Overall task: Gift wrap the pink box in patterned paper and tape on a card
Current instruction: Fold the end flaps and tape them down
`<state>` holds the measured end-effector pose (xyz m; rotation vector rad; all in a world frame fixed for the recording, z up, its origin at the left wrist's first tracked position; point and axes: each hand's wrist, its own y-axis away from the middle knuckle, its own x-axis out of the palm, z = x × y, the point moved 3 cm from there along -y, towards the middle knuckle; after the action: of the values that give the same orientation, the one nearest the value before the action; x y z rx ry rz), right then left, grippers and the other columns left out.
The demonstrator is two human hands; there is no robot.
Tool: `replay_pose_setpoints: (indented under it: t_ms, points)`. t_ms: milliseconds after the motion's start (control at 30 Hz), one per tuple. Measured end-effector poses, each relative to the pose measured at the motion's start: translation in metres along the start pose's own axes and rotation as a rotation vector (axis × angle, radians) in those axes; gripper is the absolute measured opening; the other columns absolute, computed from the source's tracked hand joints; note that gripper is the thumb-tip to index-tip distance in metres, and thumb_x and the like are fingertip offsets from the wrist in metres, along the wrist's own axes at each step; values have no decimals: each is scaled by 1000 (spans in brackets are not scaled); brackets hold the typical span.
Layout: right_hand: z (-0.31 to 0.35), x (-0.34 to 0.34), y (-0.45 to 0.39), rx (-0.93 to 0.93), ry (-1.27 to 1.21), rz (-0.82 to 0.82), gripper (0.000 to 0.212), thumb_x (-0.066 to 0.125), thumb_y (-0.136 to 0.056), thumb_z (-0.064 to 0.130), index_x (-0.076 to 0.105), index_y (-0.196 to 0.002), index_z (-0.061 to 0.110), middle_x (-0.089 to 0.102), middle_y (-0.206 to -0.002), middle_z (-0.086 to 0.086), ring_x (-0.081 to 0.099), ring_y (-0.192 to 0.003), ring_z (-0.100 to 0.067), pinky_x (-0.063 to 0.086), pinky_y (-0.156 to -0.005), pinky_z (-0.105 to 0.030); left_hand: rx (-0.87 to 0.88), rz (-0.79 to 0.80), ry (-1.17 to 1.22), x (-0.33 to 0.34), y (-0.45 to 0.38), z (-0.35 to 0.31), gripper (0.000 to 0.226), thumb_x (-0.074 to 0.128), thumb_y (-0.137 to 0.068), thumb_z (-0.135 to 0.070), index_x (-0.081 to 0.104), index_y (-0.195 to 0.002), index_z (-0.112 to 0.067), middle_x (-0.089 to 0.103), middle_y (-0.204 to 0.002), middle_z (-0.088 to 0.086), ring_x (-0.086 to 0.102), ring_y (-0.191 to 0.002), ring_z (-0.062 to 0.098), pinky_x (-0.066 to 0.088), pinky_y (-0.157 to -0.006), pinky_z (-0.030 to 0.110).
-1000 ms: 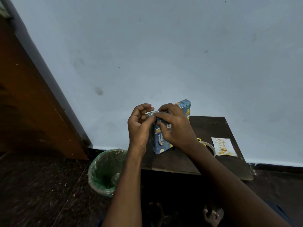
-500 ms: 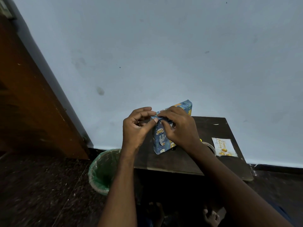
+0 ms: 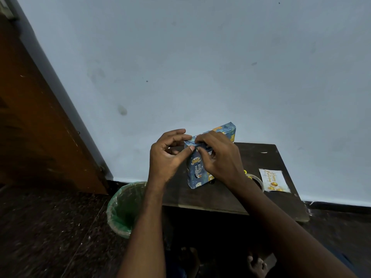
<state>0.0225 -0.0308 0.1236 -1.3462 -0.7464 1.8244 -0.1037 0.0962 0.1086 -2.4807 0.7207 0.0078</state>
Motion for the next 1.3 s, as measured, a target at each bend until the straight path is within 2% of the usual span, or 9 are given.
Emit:
replay_pose_setpoints:
  t_ms: [267, 367, 567, 667, 800, 933, 1033, 1167, 1300]
  points:
    - [0, 1, -1, -27, -2, 9, 36, 74, -83, -5, 77, -114, 15, 70, -100, -2, 64, -95, -22, 49, -77, -28, 2, 17, -23, -1, -2, 2, 29, 88, -83, -4, 83, -107, -19, 73, -127, -6, 74, -90, 20, 56, -71, 27]
    - [-1, 3, 0, -52, 10, 11, 45, 73, -83, -8, 79, -118, 19, 70, -97, -4, 64, -90, -23, 43, -72, -24, 11, 22, -33, -1, -1, 0, 27, 88, -83, -6, 82, -106, -19, 73, -126, -6, 74, -89, 23, 56, -69, 29]
    - [-4, 6, 0, -58, -2, -18, 39, 75, -81, -9, 82, -109, 17, 70, -96, -5, 65, -88, -24, 49, -68, -30, 27, 30, -75, -1, 0, 0, 25, 86, -86, -6, 81, -108, -18, 72, -127, -6, 75, -88, 18, 55, -66, 27]
    - [-3, 6, 0, -42, 4, -10, 36, 73, -83, -7, 82, -108, 17, 68, -94, -3, 62, -87, -22, 42, -69, -24, 39, 48, -118, -1, 4, 0, 29, 81, -92, -14, 77, -119, -22, 72, -126, -8, 74, -92, 17, 54, -70, 22]
    - [1, 4, 0, -30, -1, 0, 35, 71, -84, -6, 81, -108, 17, 65, -92, -1, 61, -87, -21, 42, -70, -24, -133, 40, 78, 3, 3, 0, 29, 60, -100, -24, 78, -120, -16, 78, -120, -4, 72, -107, 14, 53, -83, 22]
    - [5, 4, -1, -49, 27, 64, 36, 65, -87, -1, 75, -117, 15, 59, -95, -2, 58, -90, -25, 48, -70, -38, -233, 5, 217, 11, 3, -7, 29, 51, -109, -10, 80, -111, -3, 81, -110, 6, 75, -97, 9, 50, -75, 13]
    - [8, 6, 0, -44, 65, 99, 47, 62, -85, 1, 71, -129, 15, 56, -98, -5, 55, -91, -27, 47, -68, -40, -255, -18, 250, 15, 5, -4, 31, 49, -109, -8, 80, -110, -4, 82, -107, 5, 76, -97, 12, 52, -74, 16]
    - [10, 8, -2, -8, 80, 123, 47, 61, -84, 5, 70, -129, 17, 53, -99, -4, 51, -94, -25, 49, -65, -43, -277, -32, 268, 16, 4, 0, 31, 49, -109, -12, 80, -113, -8, 81, -111, 5, 76, -105, 20, 53, -76, 18]
    - [15, 7, -4, 35, 60, 149, 54, 63, -80, 5, 67, -132, 19, 48, -98, -2, 46, -95, -21, 46, -68, -37, -264, -40, 262, 16, 5, -1, 33, 48, -109, -13, 81, -110, -12, 81, -110, 2, 76, -105, 20, 53, -76, 20]
